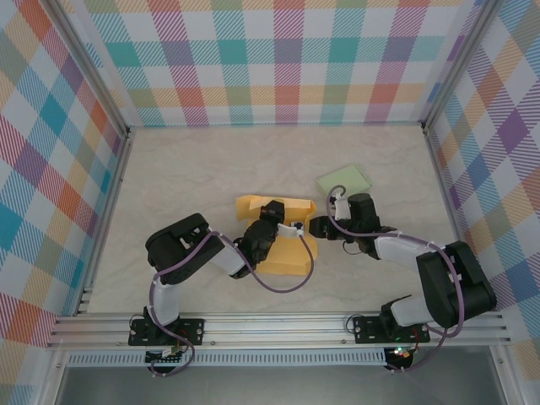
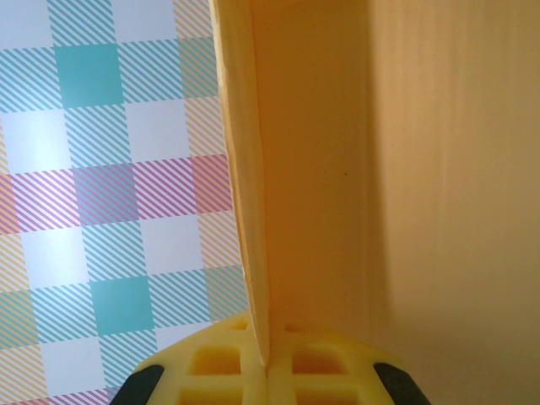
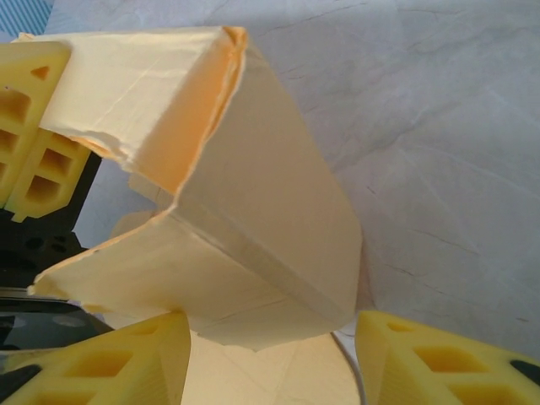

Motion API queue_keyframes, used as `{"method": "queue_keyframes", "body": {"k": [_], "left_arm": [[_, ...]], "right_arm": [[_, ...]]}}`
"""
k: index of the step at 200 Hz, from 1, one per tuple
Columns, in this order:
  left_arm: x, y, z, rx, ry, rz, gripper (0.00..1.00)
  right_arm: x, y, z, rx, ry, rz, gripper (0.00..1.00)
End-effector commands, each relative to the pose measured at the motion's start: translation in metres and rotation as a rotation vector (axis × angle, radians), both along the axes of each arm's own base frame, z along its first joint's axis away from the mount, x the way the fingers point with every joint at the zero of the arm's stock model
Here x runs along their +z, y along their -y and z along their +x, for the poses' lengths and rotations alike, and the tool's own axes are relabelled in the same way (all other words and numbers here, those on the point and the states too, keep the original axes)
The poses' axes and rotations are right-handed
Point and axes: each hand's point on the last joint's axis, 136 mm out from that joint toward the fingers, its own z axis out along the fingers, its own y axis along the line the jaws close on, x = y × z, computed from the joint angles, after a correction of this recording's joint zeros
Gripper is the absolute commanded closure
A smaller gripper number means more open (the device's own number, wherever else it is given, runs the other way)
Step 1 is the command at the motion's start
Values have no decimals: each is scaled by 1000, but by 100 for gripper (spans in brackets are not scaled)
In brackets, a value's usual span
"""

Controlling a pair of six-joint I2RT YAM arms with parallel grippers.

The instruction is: Fold the paper box

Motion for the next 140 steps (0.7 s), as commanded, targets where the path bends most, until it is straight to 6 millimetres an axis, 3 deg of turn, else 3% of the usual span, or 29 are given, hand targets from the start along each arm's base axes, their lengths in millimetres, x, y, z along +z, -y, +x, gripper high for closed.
{"method": "queue_keyframes", "body": {"k": [1, 96, 140], "left_arm": [[-11, 1, -7, -13, -24, 34, 100], [-13, 5, -12, -31, -46, 31, 100], [-11, 6, -15, -42, -52, 18, 100]], "right_arm": [[1, -6, 6, 19, 61, -9, 44], [2, -25, 48, -52, 232, -92, 44], [-3, -21, 62, -142, 321, -184, 51]]}}
